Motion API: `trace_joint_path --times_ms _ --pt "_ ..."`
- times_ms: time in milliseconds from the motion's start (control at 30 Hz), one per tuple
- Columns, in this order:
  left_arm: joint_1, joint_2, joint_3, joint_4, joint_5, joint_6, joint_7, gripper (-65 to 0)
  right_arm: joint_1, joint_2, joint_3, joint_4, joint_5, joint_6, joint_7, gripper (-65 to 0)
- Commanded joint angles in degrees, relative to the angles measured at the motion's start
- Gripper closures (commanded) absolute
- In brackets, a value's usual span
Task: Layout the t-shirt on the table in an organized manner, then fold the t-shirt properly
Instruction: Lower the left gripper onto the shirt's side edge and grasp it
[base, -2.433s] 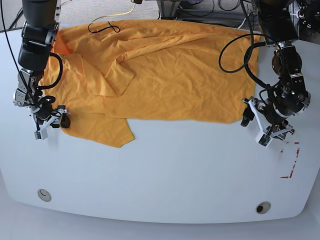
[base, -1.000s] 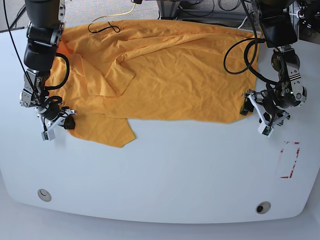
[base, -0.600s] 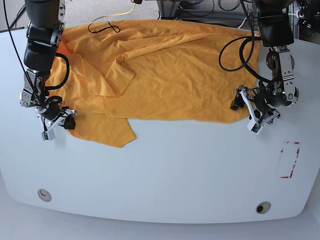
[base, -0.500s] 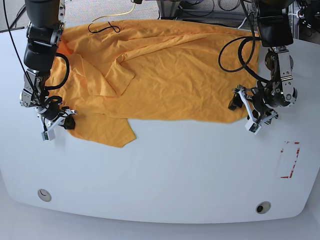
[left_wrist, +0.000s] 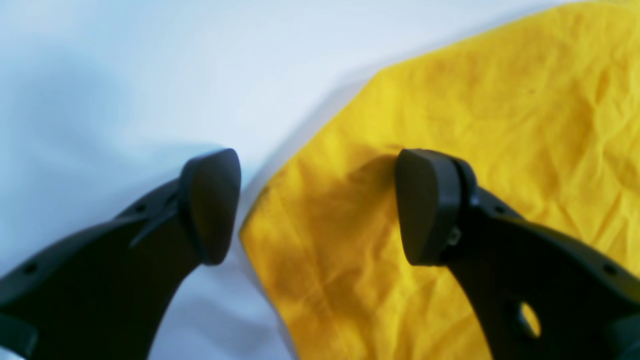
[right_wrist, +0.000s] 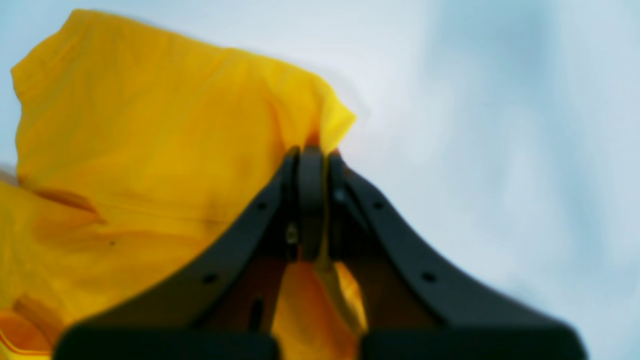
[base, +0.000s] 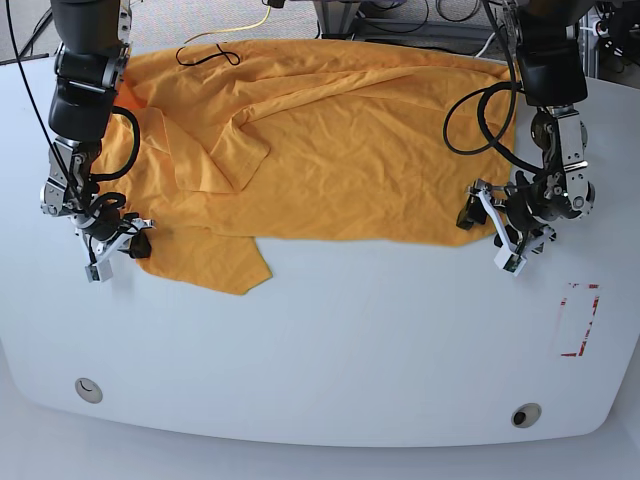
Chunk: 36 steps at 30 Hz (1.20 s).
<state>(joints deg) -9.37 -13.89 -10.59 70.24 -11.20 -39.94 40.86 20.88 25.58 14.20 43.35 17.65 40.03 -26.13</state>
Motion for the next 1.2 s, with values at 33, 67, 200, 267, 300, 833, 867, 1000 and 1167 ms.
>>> trace_joint_path --times_ms 33,67,200,267,300,833,867,1000,1167 --pt "-0.44 -0.48 0.52 -0.39 0.43 -0.06 0.59 -45.1 0.7 0.83 -0.09 0.47 -1.08 -0.03 -1.69 0.0" --pt "-0.44 -0.48 0.88 -0.39 0.43 -0.06 0.59 -43.3 0.7 0.83 -0.09 0.47 -1.08 -0.03 -1.69 0.0" --pt "-0.52 -0.48 2.02 -0.39 0.43 -0.06 0.5 -30.8 0.7 0.83 -0.09 0.47 -1.08 -0.03 -1.69 0.0" --pt "-0.61 -0.48 2.55 -0.39 0.43 -0.06 0.5 -21.8 0.7 0.83 -0.09 0.47 -1.08 -0.03 -1.69 0.0" --pt "-0.61 -0.48 2.72 -0.39 0.43 -0.06 0.5 -19.3 0.7 0.83 -0.09 0.47 -1.08 -0.03 -1.69 0.0" --pt "0.79 -0.57 2.81 6.99 1.4 -0.06 -2.49 -10.1 0.7 0.83 -0.09 0.47 -1.08 -0.03 -1.69 0.0" --pt "1.23 -0.57 3.07 8.14 2.37 -0.06 -2.49 -10.1 0.7 0.83 -0.09 0.47 -1.08 -0.03 -1.69 0.0" --pt "2.55 -0.57 6.68 13.06 6.15 -0.06 -2.58 -10.3 0.7 0.83 -0.09 0.47 -1.08 -0.03 -1.69 0.0" --pt "5.1 -0.66 10.46 19.13 7.55 -0.06 -2.4 -10.3 0.7 0.83 -0.09 0.47 -1.08 -0.03 -1.69 0.0"
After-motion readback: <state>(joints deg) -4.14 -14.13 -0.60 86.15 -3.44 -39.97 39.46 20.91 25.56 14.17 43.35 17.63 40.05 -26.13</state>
